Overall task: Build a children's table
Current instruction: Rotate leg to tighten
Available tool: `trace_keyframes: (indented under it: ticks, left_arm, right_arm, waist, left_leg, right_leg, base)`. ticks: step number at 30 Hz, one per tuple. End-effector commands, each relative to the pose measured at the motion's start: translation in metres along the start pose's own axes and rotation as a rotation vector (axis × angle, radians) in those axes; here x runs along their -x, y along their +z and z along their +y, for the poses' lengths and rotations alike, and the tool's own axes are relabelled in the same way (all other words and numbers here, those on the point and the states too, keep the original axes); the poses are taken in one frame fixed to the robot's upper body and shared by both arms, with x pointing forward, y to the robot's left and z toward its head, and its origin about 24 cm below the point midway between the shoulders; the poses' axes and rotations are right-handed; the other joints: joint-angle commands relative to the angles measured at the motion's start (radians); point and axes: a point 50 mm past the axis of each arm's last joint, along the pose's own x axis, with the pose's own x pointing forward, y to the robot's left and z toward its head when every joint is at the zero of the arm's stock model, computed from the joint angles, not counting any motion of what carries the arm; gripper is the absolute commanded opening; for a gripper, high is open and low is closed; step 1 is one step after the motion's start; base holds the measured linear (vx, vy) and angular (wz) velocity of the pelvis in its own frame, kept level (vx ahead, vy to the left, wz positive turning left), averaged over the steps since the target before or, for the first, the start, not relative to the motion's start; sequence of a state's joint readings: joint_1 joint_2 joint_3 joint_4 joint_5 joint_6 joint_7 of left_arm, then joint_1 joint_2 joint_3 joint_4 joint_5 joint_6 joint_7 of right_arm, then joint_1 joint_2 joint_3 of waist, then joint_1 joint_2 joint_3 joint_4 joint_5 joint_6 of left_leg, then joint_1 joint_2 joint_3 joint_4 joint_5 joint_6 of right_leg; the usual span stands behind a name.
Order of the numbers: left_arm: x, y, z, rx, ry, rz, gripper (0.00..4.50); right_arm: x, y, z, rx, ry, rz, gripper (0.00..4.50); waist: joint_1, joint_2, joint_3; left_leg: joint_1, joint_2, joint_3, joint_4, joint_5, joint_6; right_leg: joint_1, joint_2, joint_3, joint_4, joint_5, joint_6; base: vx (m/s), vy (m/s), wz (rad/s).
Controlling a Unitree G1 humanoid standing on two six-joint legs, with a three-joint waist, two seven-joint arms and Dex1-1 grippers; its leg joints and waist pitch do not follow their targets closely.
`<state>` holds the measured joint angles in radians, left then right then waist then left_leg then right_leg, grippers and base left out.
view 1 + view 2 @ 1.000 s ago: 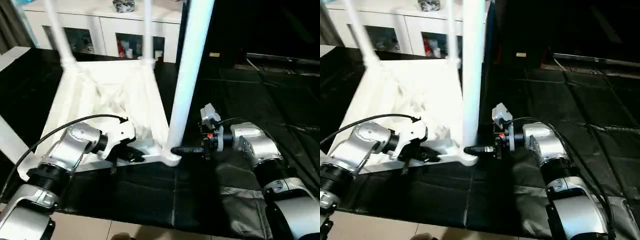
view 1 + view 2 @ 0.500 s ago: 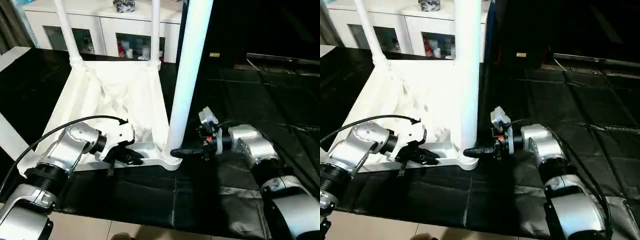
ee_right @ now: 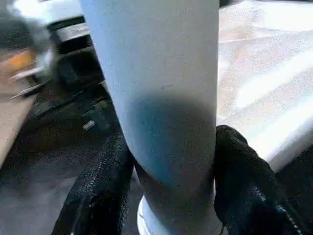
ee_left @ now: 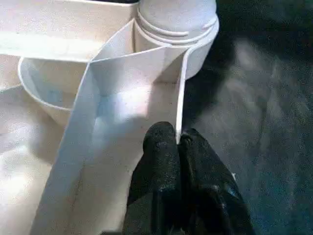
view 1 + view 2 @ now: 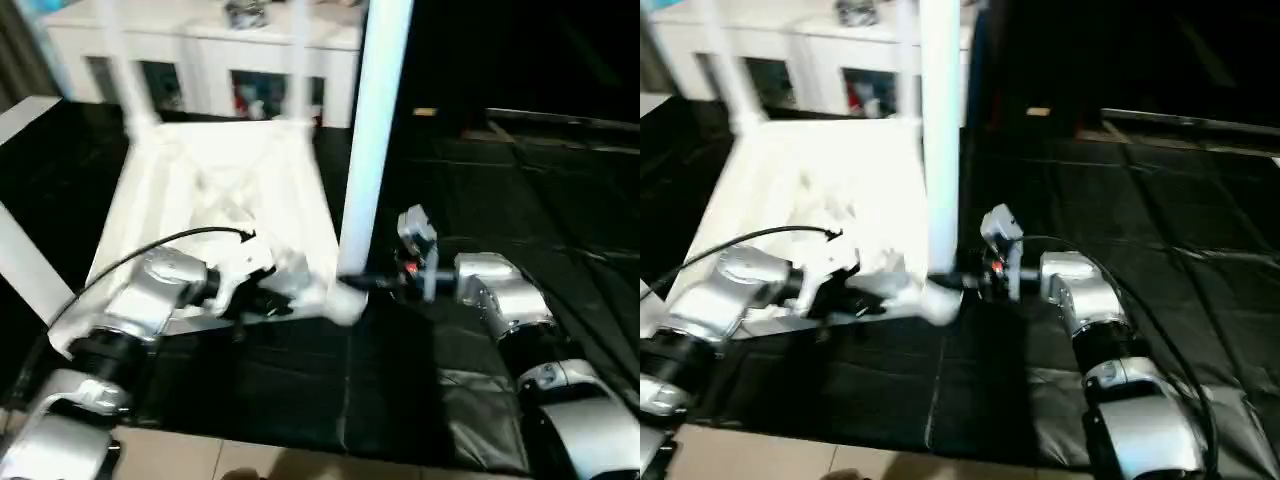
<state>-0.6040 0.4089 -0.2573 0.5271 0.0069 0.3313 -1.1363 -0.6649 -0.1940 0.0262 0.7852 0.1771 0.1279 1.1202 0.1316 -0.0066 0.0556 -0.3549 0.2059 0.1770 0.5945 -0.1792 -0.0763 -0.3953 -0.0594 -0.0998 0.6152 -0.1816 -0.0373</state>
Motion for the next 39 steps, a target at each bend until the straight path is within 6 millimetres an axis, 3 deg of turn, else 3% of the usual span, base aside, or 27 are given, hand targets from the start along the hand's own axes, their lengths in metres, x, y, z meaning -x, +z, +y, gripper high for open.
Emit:
trace_keyframes:
  ticks: [1,3,4,5,9,12,14,17,18,21,30,35,39]
  left_arm:
    - [-0.022,0.030,0.001,0.048,0.114,-0.115,0.00]
    - [-0.029,0.036,0.000,0.067,0.138,-0.135,0.00]
    - [-0.032,0.038,-0.001,0.073,0.147,-0.143,0.00]
    - [-0.043,0.046,-0.004,0.090,0.179,-0.162,0.00]
    - [-0.055,0.055,-0.008,0.093,0.216,-0.177,0.00]
    - [-0.059,0.058,-0.009,0.098,0.236,-0.183,0.00]
    - [-0.056,0.057,-0.007,0.099,0.252,-0.175,0.00]
    - [-0.049,0.052,-0.004,0.089,0.257,-0.156,0.00]
    - [-0.048,0.050,-0.004,0.085,0.254,-0.152,0.00]
    - [-0.045,0.047,-0.003,0.087,0.250,-0.144,0.00]
    - [-0.030,0.033,0.001,0.025,0.168,-0.084,0.00]
    - [-0.011,0.019,0.002,-0.067,0.039,-0.020,0.00]
    - [-0.002,0.015,0.000,-0.106,-0.029,0.014,0.00]
  right_arm:
    - [-0.033,-0.025,0.015,-0.110,-0.104,0.069,1.99]
    - [-0.041,-0.025,0.016,-0.123,-0.154,0.069,1.98]
    - [-0.044,-0.025,0.016,-0.129,-0.171,0.066,1.97]
    - [-0.055,-0.022,0.017,-0.139,-0.249,0.054,1.97]
    - [-0.067,-0.016,0.017,-0.116,-0.346,0.059,1.97]
    - [-0.071,-0.012,0.017,-0.091,-0.383,0.051,1.97]
    - [-0.072,-0.007,0.017,-0.089,-0.391,0.014,2.62]
    - [-0.070,-0.004,0.018,-0.092,-0.363,-0.016,2.71]
    - [-0.069,-0.004,0.018,-0.087,-0.349,-0.021,2.98]
    - [-0.066,-0.004,0.018,-0.079,-0.329,-0.024,3.12]
    - [-0.035,-0.003,0.001,-0.031,-0.276,0.008,4.03]
    - [-0.003,0.006,-0.012,0.018,-0.193,0.028,4.47]
    - [0.008,0.009,-0.014,0.036,-0.134,0.044,4.47]
  waist:
    - [-0.008,0.004,-0.059]
    - [-0.022,0.004,-0.056]
    - [-0.028,0.011,-0.055]
    - [-0.030,0.010,-0.058]
    - [-0.043,0.012,-0.059]
    - [-0.041,0.011,-0.064]
    - [-0.040,0.010,-0.066]
    - [-0.040,0.010,-0.067]
    - [-0.039,0.010,-0.068]
    - [-0.040,0.010,-0.068]
    - [-0.042,0.012,-0.067]
    - [-0.035,0.012,-0.071]
    - [-0.020,0.016,-0.073]
  left_leg:
    - [0.015,0.032,-0.017,-0.074,-0.255,-0.007]
    - [0.021,0.027,-0.020,-0.075,-0.290,-0.016]
    - [0.026,0.024,-0.018,-0.072,-0.304,-0.010]
    - [0.024,0.024,-0.021,-0.073,-0.299,-0.005]
    - [0.018,0.022,-0.021,-0.074,-0.284,0.004]
    - [0.014,0.026,-0.019,-0.075,-0.262,0.014]
    - [0.011,0.027,-0.019,-0.076,-0.240,0.017]
    - [0.007,0.029,-0.018,-0.076,-0.211,0.025]
    - [0.007,0.029,-0.016,-0.076,-0.208,0.028]
    - [0.006,0.028,-0.015,-0.076,-0.196,0.032]
    - [0.007,0.030,-0.014,-0.076,-0.202,0.035]
    - [0.002,0.032,-0.012,-0.071,-0.169,0.044]
    - [0.003,0.037,-0.010,-0.067,-0.156,0.056]
  right_leg:
    - [0.042,-0.102,0.057,-0.102,-0.443,-0.130]
    - [0.041,-0.100,0.051,-0.114,-0.519,-0.105]
    - [0.037,-0.100,0.050,-0.123,-0.550,-0.092]
    - [0.041,-0.100,0.048,-0.122,-0.545,-0.087]
    - [0.040,-0.095,0.050,-0.119,-0.491,-0.098]
    - [0.043,-0.095,0.055,-0.111,-0.421,-0.113]
    - [0.045,-0.096,0.057,-0.103,-0.371,-0.128]
    - [0.049,-0.095,0.060,-0.093,-0.293,-0.151]
    - [0.050,-0.095,0.061,-0.092,-0.278,-0.156]
    - [0.053,-0.096,0.062,-0.090,-0.259,-0.164]
    - [0.052,-0.093,0.062,-0.089,-0.250,-0.175]
    - [0.054,-0.093,0.063,-0.081,-0.204,-0.187]
    - [0.051,-0.091,0.061,-0.074,-0.155,-0.208]
  base:
    - [0.000,0.000,0.00]
    - [0.000,0.000,0.00]
    - [0.000,0.000,0.00]
    - [0.000,0.000,0.00]
    - [0.000,0.000,0.00]
    - [0.000,0.000,0.00]
    - [0.000,0.000,0.00]
    - [0.000,0.000,0.00]
    - [0.000,0.000,0.00]
    - [0.000,0.000,0.00]
    - [0.000,0.000,0.00]
    - [0.000,0.000,0.00]
    - [0.000,0.000,0.00]
